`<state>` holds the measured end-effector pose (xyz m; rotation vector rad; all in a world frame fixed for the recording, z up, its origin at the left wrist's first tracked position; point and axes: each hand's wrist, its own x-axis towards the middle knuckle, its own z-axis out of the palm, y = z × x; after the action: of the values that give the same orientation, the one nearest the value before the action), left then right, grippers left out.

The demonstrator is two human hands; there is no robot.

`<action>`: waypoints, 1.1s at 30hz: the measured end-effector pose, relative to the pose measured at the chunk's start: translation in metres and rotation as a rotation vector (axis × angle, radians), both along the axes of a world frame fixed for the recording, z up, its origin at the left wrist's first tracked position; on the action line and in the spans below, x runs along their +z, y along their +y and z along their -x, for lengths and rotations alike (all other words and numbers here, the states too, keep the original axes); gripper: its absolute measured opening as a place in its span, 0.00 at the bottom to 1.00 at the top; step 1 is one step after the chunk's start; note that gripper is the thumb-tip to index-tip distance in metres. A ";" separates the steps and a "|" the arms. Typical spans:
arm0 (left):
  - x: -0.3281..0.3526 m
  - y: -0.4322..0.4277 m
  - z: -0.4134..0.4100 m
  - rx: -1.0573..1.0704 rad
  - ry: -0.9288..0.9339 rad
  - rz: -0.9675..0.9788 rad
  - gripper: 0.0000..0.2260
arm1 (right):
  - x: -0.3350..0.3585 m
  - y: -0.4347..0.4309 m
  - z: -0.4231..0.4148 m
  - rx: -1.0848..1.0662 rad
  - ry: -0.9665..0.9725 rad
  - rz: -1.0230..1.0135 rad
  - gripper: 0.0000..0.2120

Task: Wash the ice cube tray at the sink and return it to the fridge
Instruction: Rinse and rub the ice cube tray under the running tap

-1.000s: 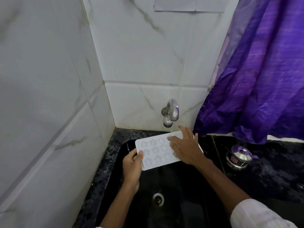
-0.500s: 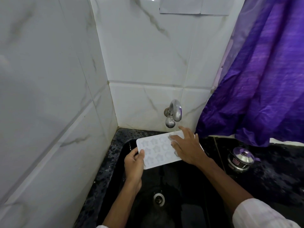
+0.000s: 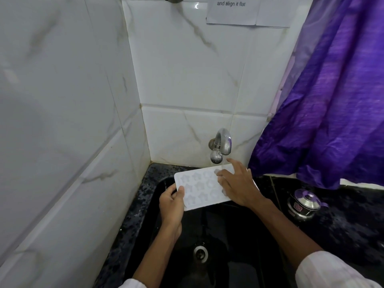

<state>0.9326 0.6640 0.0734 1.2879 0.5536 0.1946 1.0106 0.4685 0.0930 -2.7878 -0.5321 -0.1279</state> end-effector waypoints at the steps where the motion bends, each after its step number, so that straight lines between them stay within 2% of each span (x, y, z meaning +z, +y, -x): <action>1: 0.001 0.000 -0.001 0.003 0.000 0.000 0.10 | 0.001 -0.001 0.000 0.009 -0.011 -0.039 0.14; 6: 0.005 0.004 -0.005 0.007 -0.018 -0.009 0.10 | 0.006 -0.008 0.000 -0.004 -0.023 -0.223 0.12; 11: 0.009 0.003 -0.010 0.017 -0.020 -0.004 0.09 | 0.002 -0.009 0.000 0.023 -0.102 -0.250 0.10; 20: 0.017 0.003 -0.016 0.032 -0.019 0.027 0.08 | 0.007 -0.008 0.005 0.050 -0.071 -0.165 0.11; 26: 0.018 0.001 -0.015 0.046 -0.018 0.041 0.08 | 0.013 -0.003 0.005 0.044 -0.072 -0.053 0.20; 33: 0.023 0.003 -0.016 0.063 -0.028 0.013 0.07 | 0.017 -0.003 0.005 0.043 -0.085 -0.034 0.13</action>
<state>0.9481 0.6671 0.0960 1.2544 0.5704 0.2607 1.0061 0.4651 0.1097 -2.7454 -0.6045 -0.2447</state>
